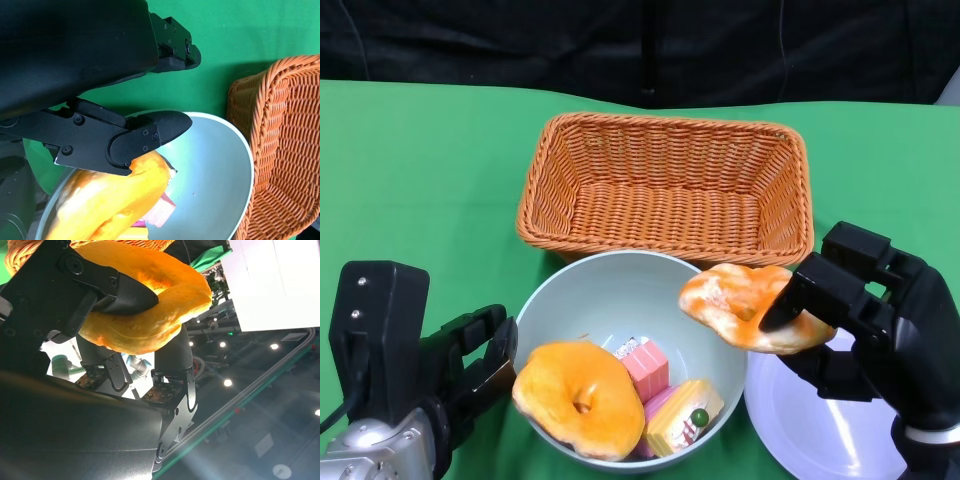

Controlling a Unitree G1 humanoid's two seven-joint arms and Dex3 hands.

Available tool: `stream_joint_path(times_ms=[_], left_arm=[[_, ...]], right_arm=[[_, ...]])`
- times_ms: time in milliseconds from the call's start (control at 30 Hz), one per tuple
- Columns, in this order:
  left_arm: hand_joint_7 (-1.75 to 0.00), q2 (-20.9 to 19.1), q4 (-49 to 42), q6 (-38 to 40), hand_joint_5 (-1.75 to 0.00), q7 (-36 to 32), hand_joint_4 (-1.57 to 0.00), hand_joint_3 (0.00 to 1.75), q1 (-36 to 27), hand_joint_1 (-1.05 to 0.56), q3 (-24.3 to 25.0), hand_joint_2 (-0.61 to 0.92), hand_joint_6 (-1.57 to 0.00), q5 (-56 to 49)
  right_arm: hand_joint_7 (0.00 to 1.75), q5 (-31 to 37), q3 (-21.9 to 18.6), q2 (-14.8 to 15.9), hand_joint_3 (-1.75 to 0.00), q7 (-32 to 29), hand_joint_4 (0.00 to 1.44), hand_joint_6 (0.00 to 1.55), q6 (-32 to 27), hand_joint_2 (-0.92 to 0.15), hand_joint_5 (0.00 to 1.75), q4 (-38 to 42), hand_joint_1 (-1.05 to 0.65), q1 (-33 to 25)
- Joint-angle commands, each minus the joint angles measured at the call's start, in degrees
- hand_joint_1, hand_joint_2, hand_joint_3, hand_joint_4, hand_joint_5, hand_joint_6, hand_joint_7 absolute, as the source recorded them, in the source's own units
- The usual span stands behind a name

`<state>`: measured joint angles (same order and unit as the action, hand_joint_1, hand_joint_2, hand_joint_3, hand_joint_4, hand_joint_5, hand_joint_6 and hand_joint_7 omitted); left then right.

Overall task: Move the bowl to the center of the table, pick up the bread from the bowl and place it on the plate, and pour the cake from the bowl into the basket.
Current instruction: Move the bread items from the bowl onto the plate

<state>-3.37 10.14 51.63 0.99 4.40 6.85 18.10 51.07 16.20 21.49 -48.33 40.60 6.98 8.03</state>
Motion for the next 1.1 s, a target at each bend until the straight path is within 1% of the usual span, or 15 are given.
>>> stream_joint_path(times_ms=[33,200,367,500,600,667,733,800,867,1000,1067,1100], left_arm=[[-0.01,-0.6,0.5,0.2,-0.46,0.3,0.0,0.69,0.1,-0.49,0.7,0.92,-0.18,-0.1],[-0.01,-0.4,1.3,1.0,-0.46,0.7,0.0,0.7,-0.2,-0.5,1.2,0.92,-0.18,0.8],[0.0,-1.1,1.6,0.8,-0.45,1.6,0.0,0.71,-0.3,-0.5,0.8,0.92,-0.17,0.7],[0.0,-1.2,1.8,0.5,-0.43,2.2,0.0,0.72,-0.6,-0.5,0.6,0.92,-0.17,0.4],[-0.01,-0.9,1.8,0.6,-0.43,1.9,0.0,0.71,-0.6,-0.5,1.0,0.92,-0.17,0.5],[-0.01,-0.7,2.0,0.7,-0.44,1.8,0.0,0.71,-0.6,-0.49,1.1,0.92,-0.17,0.5],[-0.01,-0.7,2.0,0.7,-0.44,1.9,0.0,0.71,-0.7,-0.49,1.1,0.92,-0.18,0.6],[0.0,-0.8,1.9,0.7,-0.44,2.1,0.0,0.71,-0.7,-0.49,1.1,0.92,-0.17,0.6],[0.0,-0.9,1.9,0.7,-0.43,2.1,0.0,0.71,-0.7,-0.5,1.0,0.92,-0.18,0.5],[0.0,-1.0,2.1,1.0,-0.43,2.1,0.0,0.72,-0.6,-0.49,1.0,0.92,-0.17,0.6],[0.0,-1.0,2.2,1.0,-0.44,2.2,0.0,0.72,-0.6,-0.49,1.0,0.92,-0.17,0.7],[0.0,-1.0,2.2,1.0,-0.44,2.2,0.0,0.71,-0.7,-0.49,1.0,0.92,-0.17,0.7]], right_arm=[[1.51,-0.2,-2.0,0.9,-1.54,-0.5,0.89,0.74,0.5,-0.25,1.75,-1.3,-0.16,-2.2],[1.5,-0.4,-5.4,2.4,-1.58,-0.1,0.88,0.76,-0.6,-0.21,1.75,-1.8,-0.15,-5.5],[1.5,-0.8,-7.1,2.9,-1.6,0.5,0.89,0.77,-0.7,-0.19,1.73,-1.2,-0.14,-6.8],[1.49,0.4,-8.1,3.3,-1.57,0.4,0.89,0.78,-2.0,-0.18,1.74,-0.3,-0.13,-7.8],[1.48,1.8,-8.5,3.8,-1.52,-0.6,0.9,0.79,-3.4,-0.22,1.74,0.9,-0.15,-8.0],[1.47,3.5,-8.5,4.3,-1.46,-1.7,0.89,0.79,-4.8,-0.26,1.72,1.9,-0.16,-7.6],[1.48,5.3,-8.4,4.8,-1.4,-1.8,0.88,0.78,-7.5,-0.28,1.74,2.8,-0.16,-7.2],[1.55,6.5,-8.1,5.1,-1.35,-1.1,0.88,0.75,-10.6,-0.29,1.74,3.4,-0.16,-7.0],[1.61,7.1,-7.6,5.3,-1.32,-0.8,0.88,0.73,-12.5,-0.29,1.75,3.6,-0.15,-6.9],[1.73,9.5,-5.5,6.2,-1.22,-1.9,0.89,0.68,-16.2,-0.3,1.75,8.6,-0.15,-3.8],[1.74,10.6,-4.3,6.5,-1.19,-1.9,0.9,0.68,-17.9,-0.29,1.75,10.9,-0.15,-2.3],[1.74,10.8,-3.8,6.7,-1.13,-1.9,0.9,0.68,-18.7,-0.29,1.75,11.8,-0.16,-1.7]])
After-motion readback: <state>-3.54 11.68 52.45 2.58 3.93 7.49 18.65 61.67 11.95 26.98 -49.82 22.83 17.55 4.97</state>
